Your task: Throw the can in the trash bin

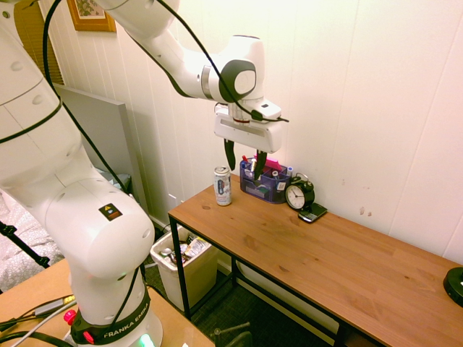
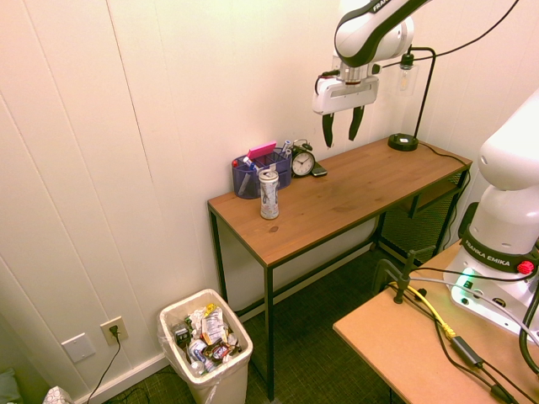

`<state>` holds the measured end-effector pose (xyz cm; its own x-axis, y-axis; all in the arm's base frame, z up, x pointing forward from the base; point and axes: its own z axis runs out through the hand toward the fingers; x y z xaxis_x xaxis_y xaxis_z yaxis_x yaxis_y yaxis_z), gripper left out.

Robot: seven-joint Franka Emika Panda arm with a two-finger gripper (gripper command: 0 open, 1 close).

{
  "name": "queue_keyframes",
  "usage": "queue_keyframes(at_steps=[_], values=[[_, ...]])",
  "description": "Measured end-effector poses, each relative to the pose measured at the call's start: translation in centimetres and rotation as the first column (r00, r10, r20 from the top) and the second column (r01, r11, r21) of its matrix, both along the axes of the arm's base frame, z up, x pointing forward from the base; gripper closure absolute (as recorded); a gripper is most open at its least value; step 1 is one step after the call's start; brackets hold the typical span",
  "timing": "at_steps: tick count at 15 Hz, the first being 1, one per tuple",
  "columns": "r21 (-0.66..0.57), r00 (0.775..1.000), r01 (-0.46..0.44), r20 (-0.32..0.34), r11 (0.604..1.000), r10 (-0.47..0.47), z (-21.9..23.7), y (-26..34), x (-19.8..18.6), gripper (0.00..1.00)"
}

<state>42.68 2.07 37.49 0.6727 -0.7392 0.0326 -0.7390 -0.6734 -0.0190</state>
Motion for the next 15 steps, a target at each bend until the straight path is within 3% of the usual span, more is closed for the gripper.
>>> queue_keyframes(at_steps=[3, 8, 15], values=[[0.06, 1.0, 0.02, -0.006, 0.998, -0.02, -0.1, 1.0, 0.0, 0.0], [0.09, 1.0, -0.025, 0.006, 0.996, 0.024, 0.4, 9.9, 0.2, 0.0], [-0.091, 0.995, -0.005, -0.1, 0.996, -0.004, -2.6, 20.3, 4.5, 0.0]])
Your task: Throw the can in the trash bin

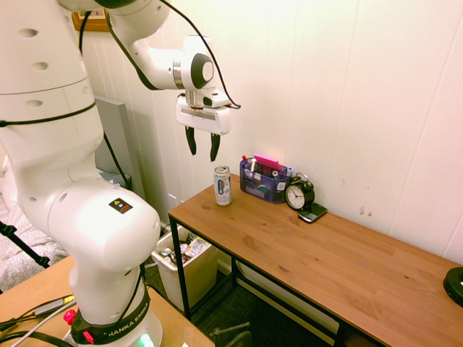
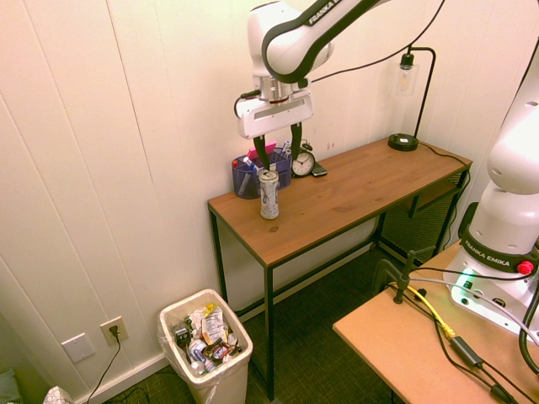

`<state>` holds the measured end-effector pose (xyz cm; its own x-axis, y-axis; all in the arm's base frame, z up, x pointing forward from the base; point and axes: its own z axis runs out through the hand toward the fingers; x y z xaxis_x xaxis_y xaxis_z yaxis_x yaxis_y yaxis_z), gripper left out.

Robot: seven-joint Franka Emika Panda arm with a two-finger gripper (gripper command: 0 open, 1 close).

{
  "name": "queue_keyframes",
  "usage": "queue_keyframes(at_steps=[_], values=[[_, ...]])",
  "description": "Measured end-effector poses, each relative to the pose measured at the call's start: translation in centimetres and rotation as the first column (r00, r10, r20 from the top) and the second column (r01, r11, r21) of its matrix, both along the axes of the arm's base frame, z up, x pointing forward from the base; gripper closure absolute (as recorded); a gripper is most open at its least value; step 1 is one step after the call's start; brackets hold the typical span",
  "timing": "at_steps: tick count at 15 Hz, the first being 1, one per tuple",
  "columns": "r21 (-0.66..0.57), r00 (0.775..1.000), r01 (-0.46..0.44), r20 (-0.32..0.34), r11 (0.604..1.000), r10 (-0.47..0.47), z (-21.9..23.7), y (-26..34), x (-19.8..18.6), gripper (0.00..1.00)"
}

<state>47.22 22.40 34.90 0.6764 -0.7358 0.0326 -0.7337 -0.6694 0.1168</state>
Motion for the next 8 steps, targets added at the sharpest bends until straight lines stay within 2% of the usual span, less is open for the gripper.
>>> queue_keyframes(at_steps=[5, 8], values=[[-0.051, 0.993, 0.028, -0.115, 0.998, -0.034, -6.7, 0.9, 2.7, 0.0], [-0.06, 0.99, 0.056, -0.122, 0.997, -0.063, -8.2, -0.3, 4.2, 0.0]])
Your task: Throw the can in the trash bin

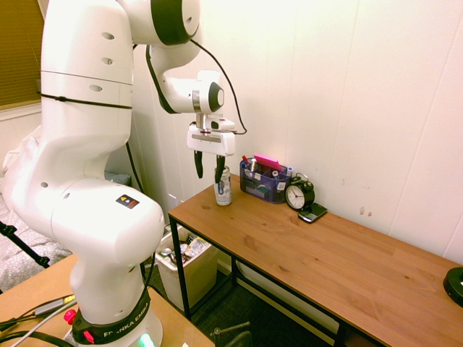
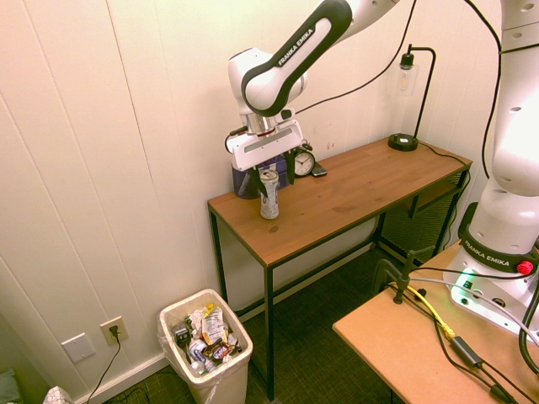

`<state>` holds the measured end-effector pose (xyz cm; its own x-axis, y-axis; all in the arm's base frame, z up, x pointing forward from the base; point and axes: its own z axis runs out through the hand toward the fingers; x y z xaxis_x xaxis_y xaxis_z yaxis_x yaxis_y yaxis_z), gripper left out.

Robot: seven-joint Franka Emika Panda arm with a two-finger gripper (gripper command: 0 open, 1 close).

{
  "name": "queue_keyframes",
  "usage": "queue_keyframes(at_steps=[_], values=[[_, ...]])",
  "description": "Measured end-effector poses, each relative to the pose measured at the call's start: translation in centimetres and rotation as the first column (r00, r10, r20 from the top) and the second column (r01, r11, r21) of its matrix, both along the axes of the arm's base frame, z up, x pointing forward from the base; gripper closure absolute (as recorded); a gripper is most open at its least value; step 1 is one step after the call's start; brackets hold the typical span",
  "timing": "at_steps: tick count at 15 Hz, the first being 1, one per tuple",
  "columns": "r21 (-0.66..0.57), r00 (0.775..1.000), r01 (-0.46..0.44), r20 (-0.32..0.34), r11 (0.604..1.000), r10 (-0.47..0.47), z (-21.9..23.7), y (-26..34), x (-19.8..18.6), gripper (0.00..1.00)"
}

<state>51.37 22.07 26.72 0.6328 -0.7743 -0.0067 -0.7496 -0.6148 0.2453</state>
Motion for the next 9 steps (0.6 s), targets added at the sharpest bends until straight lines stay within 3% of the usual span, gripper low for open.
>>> queue_keyframes(at_steps=[7, 8, 9], values=[[0.017, 0.998, 0.035, 0.049, 0.999, -0.036, -2.5, -0.4, 2.8, 0.0], [0.015, 0.997, 0.044, 0.055, 0.999, -0.045, -2.5, -0.7, 3.0, 1.0], [0.011, 0.997, 0.052, 0.061, 0.999, -0.053, -2.5, -0.9, 3.2, 1.0]])
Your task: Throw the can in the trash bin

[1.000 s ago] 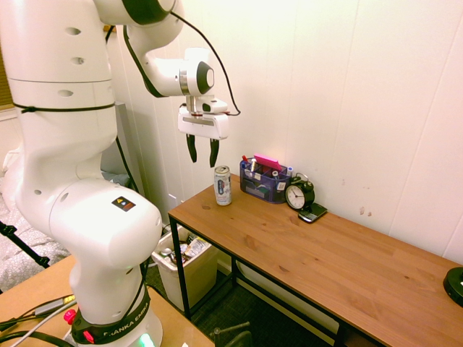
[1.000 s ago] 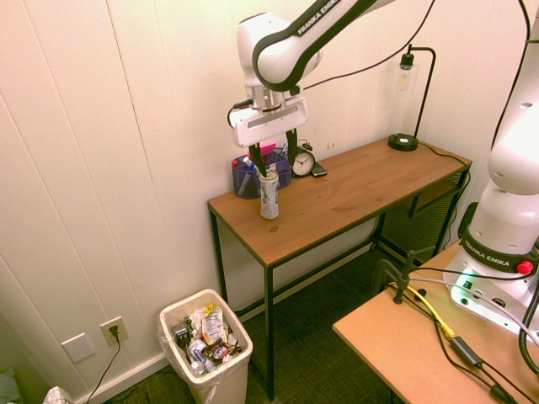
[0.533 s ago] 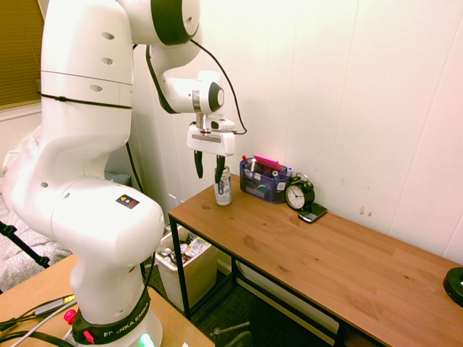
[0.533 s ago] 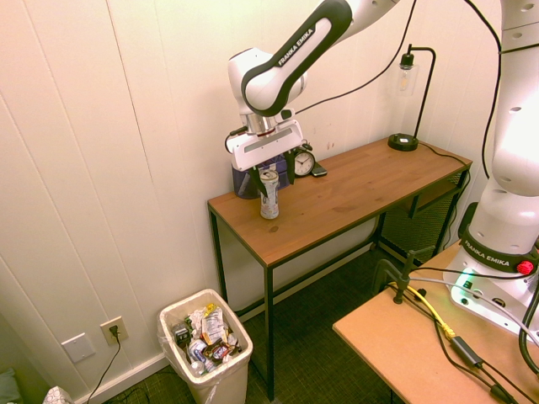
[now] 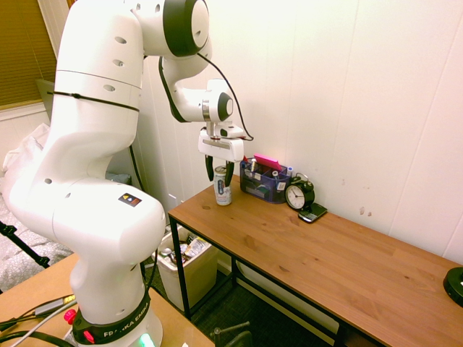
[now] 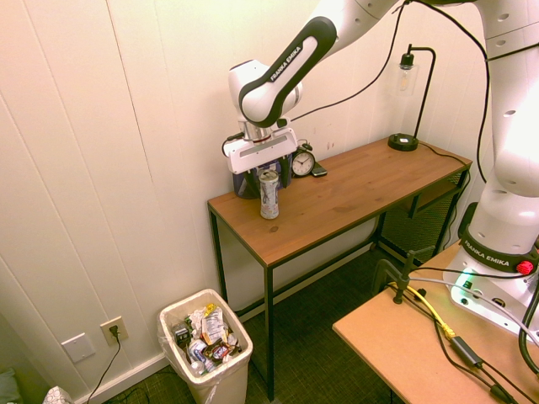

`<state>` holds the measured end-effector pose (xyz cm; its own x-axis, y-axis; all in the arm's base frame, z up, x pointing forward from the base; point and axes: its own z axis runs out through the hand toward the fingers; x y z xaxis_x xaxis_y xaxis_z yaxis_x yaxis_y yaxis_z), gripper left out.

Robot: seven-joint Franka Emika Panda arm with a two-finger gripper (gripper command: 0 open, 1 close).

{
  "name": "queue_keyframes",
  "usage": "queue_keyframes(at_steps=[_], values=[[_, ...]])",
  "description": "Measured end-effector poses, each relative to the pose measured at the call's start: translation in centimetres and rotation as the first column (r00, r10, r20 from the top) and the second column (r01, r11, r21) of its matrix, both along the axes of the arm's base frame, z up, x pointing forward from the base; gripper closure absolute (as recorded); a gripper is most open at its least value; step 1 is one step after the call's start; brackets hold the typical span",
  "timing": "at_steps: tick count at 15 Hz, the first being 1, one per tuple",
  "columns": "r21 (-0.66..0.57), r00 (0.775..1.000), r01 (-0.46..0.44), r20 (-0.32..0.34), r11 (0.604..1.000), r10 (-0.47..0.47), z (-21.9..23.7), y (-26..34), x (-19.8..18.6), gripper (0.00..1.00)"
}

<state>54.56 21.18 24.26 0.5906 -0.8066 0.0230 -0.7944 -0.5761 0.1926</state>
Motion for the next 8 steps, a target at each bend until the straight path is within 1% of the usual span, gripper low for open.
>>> queue_keyframes(at_steps=[3, 8], values=[[-0.004, 1.0, 0.012, 0.026, 1.0, -0.012, 0.28, -0.17, 0.46, 1.0], [-0.004, 0.999, 0.017, 0.036, 1.0, -0.017, 0.59, -0.39, 0.84, 1.0]])
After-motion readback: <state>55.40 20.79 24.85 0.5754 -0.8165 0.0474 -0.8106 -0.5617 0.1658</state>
